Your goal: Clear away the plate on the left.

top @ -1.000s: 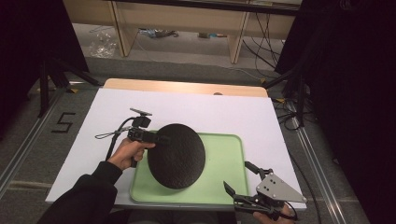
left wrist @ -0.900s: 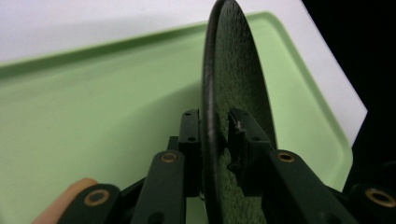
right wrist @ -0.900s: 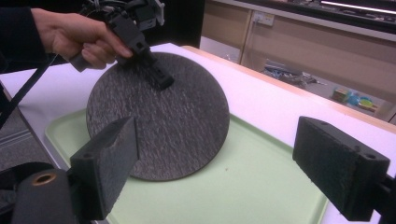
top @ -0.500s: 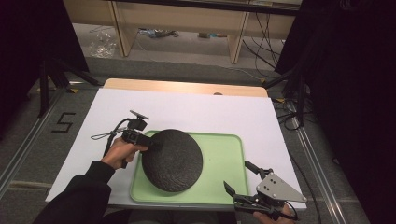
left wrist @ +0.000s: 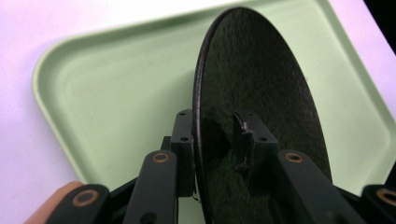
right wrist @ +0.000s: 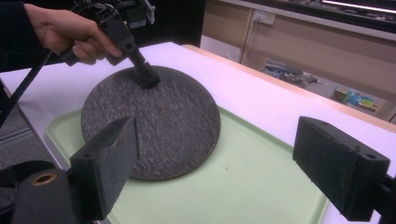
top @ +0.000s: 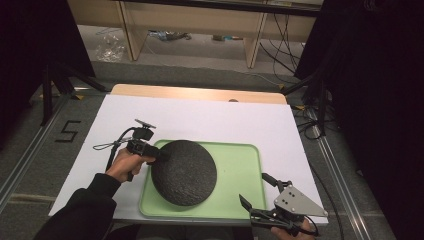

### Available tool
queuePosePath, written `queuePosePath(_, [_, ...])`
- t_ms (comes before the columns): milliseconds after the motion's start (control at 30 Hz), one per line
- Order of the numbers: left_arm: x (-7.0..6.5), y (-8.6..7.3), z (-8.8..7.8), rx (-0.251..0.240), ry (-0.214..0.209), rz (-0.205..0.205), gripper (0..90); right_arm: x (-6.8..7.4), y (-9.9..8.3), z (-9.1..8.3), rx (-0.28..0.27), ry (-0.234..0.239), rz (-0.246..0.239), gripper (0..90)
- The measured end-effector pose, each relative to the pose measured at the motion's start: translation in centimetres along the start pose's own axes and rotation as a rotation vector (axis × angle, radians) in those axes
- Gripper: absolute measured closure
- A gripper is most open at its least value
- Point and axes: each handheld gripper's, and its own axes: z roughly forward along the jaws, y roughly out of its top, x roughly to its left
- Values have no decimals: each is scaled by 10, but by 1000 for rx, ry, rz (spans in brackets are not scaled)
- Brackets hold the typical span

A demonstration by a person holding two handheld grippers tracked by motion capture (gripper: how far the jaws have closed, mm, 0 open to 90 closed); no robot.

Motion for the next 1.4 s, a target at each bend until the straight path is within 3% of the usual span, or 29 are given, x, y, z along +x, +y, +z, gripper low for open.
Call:
queuePosePath(100, [-4, 1, 2, -37, 8, 4, 713, 0, 0, 1, -3, 2, -4, 155])
queuePosePath(333, [-11, 0, 12, -35, -11, -2, 711, 1, 0, 1, 1, -3, -2, 154])
queuePosePath(467, [-19, 1, 19, -39, 10, 31, 691, 0, 0, 1, 4, -3, 1, 154])
queuePosePath(767, [-33, -2, 40, -30, -25, 45, 671, 0, 0, 1, -2, -5, -2, 155])
queuePosePath(1067, [-32, -4, 45, -10, -17, 53, 638, -1, 0, 1, -1, -4, -4, 154])
queuePosePath(1400, [-36, -5, 46, -31, 5, 51, 625, 0, 0, 2, 3, -3, -1, 155])
